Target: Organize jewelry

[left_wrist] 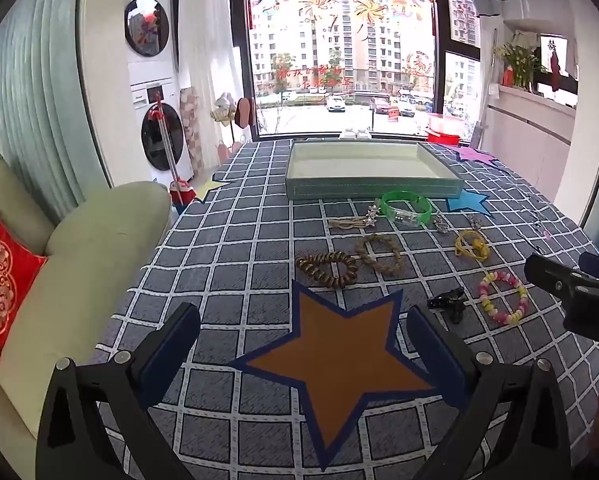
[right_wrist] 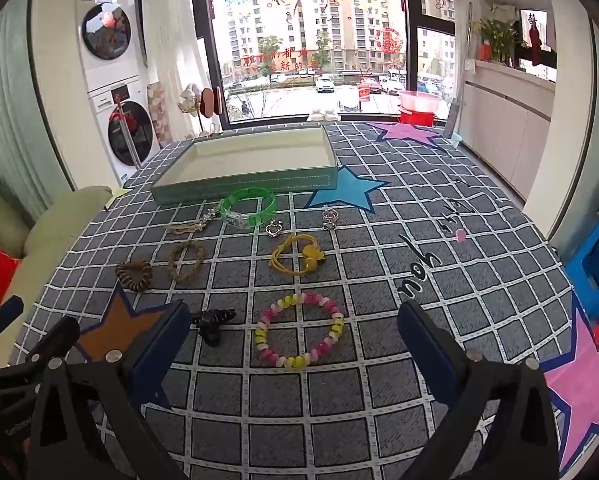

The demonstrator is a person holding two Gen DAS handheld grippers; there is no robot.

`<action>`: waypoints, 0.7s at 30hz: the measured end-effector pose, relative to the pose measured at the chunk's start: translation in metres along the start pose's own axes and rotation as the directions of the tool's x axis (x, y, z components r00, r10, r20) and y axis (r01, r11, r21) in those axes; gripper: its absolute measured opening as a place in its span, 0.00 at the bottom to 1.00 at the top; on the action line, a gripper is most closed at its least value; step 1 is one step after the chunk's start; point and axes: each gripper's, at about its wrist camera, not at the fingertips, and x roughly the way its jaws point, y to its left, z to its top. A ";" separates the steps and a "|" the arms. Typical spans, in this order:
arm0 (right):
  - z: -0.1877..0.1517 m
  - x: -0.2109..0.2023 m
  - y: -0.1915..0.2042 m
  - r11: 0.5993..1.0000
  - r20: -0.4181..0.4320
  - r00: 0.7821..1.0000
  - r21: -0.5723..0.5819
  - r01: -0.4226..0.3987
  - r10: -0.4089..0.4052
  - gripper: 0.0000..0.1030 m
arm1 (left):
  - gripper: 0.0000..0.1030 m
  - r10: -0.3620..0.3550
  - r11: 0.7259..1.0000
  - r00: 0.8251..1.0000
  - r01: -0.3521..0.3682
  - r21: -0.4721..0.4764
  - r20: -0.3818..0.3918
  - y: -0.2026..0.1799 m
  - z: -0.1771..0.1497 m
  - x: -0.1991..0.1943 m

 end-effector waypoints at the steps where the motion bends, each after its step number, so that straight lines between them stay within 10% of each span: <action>1: 0.000 0.000 -0.001 1.000 -0.001 1.000 0.003 -0.002 0.002 1.00 | 1.00 -0.002 1.000 1.000 0.002 0.002 0.002 0.000 0.000 -0.001; 21: -0.002 -0.003 0.001 1.000 0.008 1.000 -0.002 -0.003 0.003 1.00 | 1.00 -0.003 1.000 1.000 0.003 -0.004 0.010 0.000 -0.002 -0.004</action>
